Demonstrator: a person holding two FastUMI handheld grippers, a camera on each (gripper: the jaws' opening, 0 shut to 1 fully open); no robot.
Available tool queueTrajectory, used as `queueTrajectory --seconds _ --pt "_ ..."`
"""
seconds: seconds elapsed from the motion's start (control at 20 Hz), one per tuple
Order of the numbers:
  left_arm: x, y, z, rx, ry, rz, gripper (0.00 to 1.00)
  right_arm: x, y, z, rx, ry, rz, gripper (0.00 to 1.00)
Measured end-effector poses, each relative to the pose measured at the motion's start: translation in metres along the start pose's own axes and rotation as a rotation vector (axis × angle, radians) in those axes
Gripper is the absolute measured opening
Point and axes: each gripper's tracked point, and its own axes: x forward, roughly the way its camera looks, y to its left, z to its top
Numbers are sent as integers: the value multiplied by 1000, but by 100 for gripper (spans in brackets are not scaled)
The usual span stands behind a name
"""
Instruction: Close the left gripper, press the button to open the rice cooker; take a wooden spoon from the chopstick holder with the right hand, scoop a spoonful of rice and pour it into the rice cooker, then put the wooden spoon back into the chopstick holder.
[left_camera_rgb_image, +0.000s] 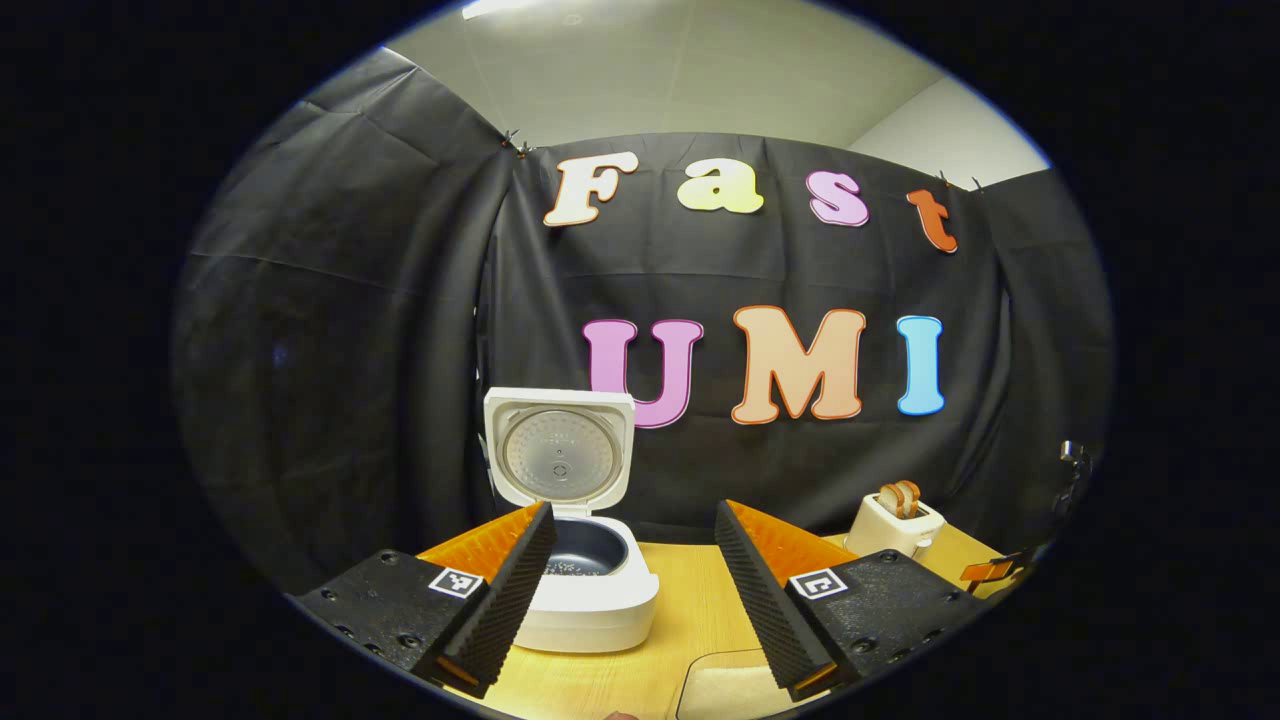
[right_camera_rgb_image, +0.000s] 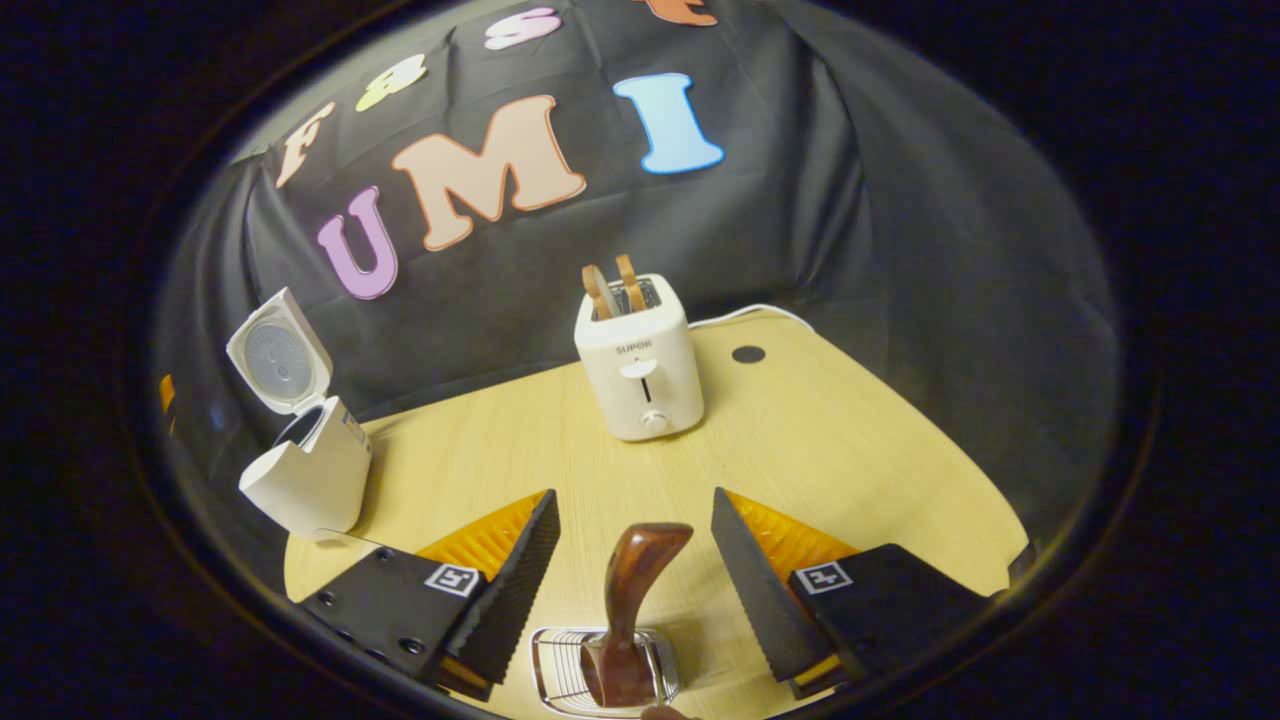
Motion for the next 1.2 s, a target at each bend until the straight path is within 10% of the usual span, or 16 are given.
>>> queueTrajectory --seconds 0.4,0.6,0.65,0.8,1.2 --pt "-6 -4 -10 17 29 -5 95 5 -1 -42 47 126 41 89" --pt "-7 -5 -16 20 45 -11 95 6 8 -60 58 203 74 58" --pt "-7 -4 -18 18 50 -11 95 4 10 -66 58 230 75 63" --pt "-9 -1 -20 18 56 -5 95 2 12 -68 44 221 73 24" --pt "-10 8 -15 4 44 6 95 -15 22 -44 4 105 73 15"
